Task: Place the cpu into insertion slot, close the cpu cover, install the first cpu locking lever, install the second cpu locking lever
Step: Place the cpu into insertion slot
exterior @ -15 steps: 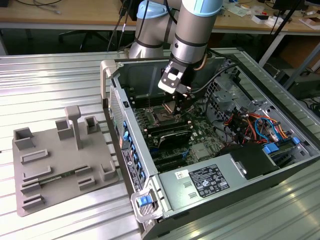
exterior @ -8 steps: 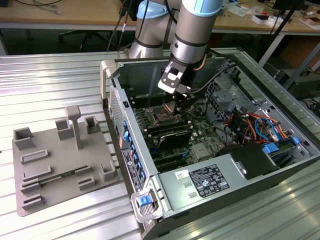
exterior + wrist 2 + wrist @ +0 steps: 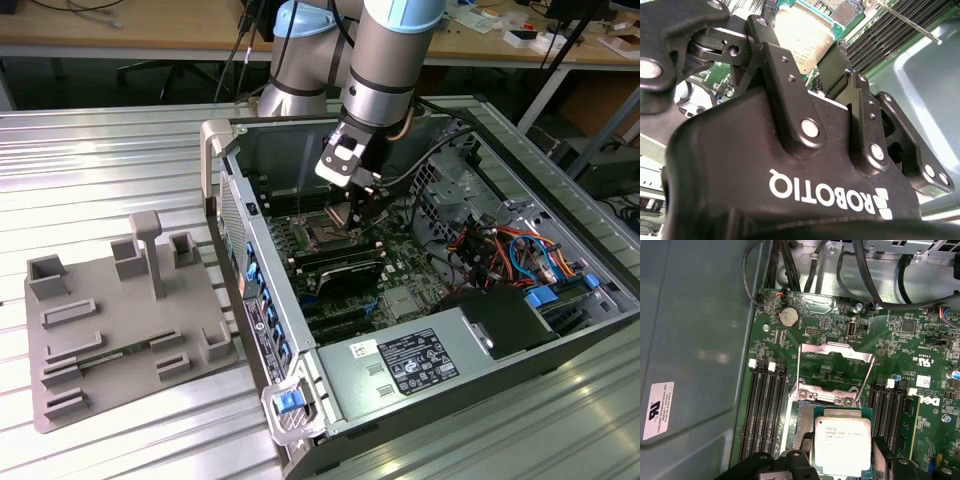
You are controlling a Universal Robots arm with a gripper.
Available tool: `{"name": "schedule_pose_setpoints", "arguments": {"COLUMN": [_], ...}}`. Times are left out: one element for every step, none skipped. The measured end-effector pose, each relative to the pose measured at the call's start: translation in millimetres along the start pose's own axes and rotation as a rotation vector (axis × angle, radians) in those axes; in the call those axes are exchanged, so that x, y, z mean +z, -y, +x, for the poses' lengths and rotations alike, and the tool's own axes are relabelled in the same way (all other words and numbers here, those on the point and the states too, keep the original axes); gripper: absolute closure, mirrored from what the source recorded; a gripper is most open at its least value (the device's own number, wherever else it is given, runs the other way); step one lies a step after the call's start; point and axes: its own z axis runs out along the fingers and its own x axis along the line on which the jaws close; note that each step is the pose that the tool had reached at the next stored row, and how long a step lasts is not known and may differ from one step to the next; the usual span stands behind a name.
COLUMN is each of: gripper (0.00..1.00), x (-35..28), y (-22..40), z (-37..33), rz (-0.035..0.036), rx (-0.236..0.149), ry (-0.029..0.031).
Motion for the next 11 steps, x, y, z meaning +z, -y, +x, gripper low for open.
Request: {"name": "schedule_pose_setpoints", "arguments": {"gripper": [0.45, 0.45, 0.45, 0.45, 0.45, 0.45, 0.45, 0.45, 0.45, 0.45, 0.45], "x": [0.0, 0.0, 0.0, 0.0, 0.0, 0.0, 0.0, 0.0, 0.0, 0.0, 0.0], "y": [0.0, 0.0, 0.0, 0.0, 0.0, 0.0, 0.0, 0.0, 0.0, 0.0, 0.0], "z": [0.0, 0.0, 0.0, 0.0, 0.0, 0.0, 0.0, 0.0, 0.0, 0.0, 0.0], "rz": [0.0001, 0.0001, 0.0001, 0.0001, 0.0002, 0.0002, 0.0003, 0.0004, 0.0004, 0.0005, 0.0005], "rx": [0.001, 0.003, 0.004, 0.005, 0.006, 0.007, 0.008, 0.009, 0.01, 0.011, 0.012], "ry": [0.0, 0.0001, 0.0001, 0.0002, 0.0002, 0.0002, 0.0003, 0.0004, 0.0004, 0.0004, 0.0005]}}
